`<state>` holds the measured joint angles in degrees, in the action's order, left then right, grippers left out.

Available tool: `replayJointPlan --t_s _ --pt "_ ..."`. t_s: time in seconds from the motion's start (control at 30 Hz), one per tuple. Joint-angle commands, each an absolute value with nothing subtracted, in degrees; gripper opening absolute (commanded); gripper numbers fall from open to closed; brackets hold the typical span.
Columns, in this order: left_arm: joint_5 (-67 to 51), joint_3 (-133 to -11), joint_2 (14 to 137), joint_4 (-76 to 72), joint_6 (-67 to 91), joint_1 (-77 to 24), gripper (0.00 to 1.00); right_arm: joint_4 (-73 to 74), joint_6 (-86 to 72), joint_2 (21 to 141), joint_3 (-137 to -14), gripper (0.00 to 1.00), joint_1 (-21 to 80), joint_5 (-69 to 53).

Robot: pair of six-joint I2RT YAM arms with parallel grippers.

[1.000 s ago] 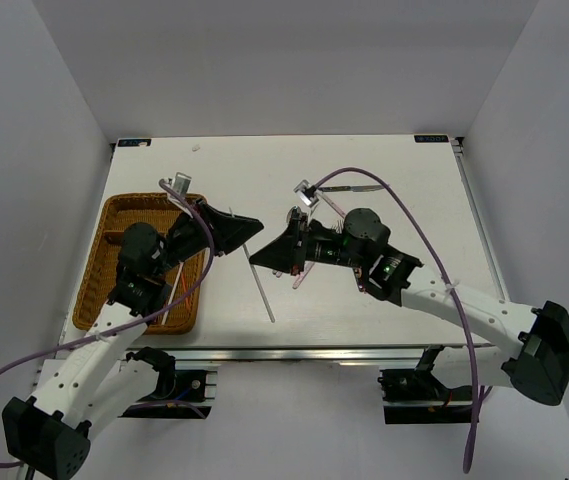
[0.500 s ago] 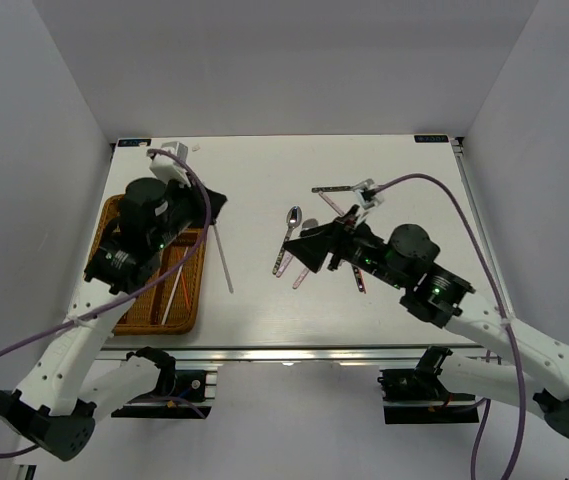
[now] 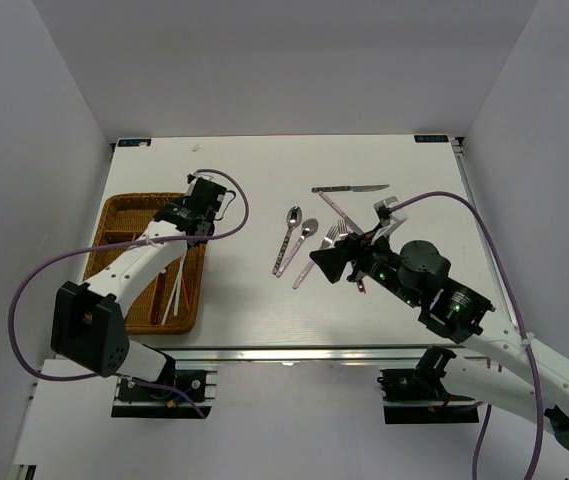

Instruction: Sort the eating utensils into containers

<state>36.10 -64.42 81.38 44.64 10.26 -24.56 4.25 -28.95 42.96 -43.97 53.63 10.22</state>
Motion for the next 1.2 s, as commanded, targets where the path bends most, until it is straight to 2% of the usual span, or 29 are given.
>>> replayJointPlan --t_s 0.0,0.23,0.27,0.3,0.33,0.4,0.43,0.5,0.73,0.77,0.97,1.07,1.13,1.17 --pt "42.01 -64.78 81.91 41.40 6.86 -24.70 0.00 4.57 -26.02 41.49 -42.89 0.82 53.44 11.87" --pt "43.15 -60.38 84.81 37.53 7.82 -23.82 0.00 4.92 -24.44 40.78 -41.22 0.85 53.44 13.36" --pt "43.24 -60.21 85.16 37.27 8.17 -23.47 0.03 5.01 -24.26 40.87 -41.13 0.85 53.35 13.53" --pt "43.68 -59.86 85.51 37.18 8.43 -23.38 0.08 5.10 -24.26 40.96 -41.22 0.85 53.35 13.71" --pt "44.20 -59.59 85.60 37.09 8.70 -23.29 0.25 5.10 -24.08 40.96 -41.22 0.85 53.35 13.62" --pt "44.65 -59.41 85.17 37.00 8.96 -23.03 0.39 5.36 -23.99 40.96 -41.22 0.86 53.26 13.54" --pt "44.74 -59.33 84.82 36.83 9.05 -23.03 0.54 5.54 -23.99 40.87 -41.22 0.86 53.26 13.54" --pt "45.09 -59.15 83.59 36.39 9.49 -22.77 0.61 5.97 -23.82 40.87 -41.22 0.86 53.26 13.88" --pt "46.75 -60.20 77.98 37.09 10.54 -22.68 0.73 8.87 -24.52 43.32 -43.50 0.87 53.09 16.52" --pt "46.67 -60.55 77.00 37.79 10.72 -22.68 0.98 10.01 -25.65 44.98 -44.29 0.89 53.09 18.70" --pt "42.81 -63.71 64.81 38.93 17.21 -22.68 0.98 23.35 -29.44 58.24 -52.80 0.89 53.09 32.84" --pt "40.27 -64.68 59.09 40.07 22.14 -22.59 0.98 24.70 -33.66 61.69 -53.18 0.89 52.39 38.48" --pt "37.46 -65.65 57.14 41.13 23.81 -22.59 0.98 20.32 -29.13 62.40 -50.55 0.89 47.32 35.70" --pt "34.05 -65.74 56.17 41.92 25.21 -22.59 0.98 19.43 -27.96 63.27 -49.93 0.85 44.24 29.33"
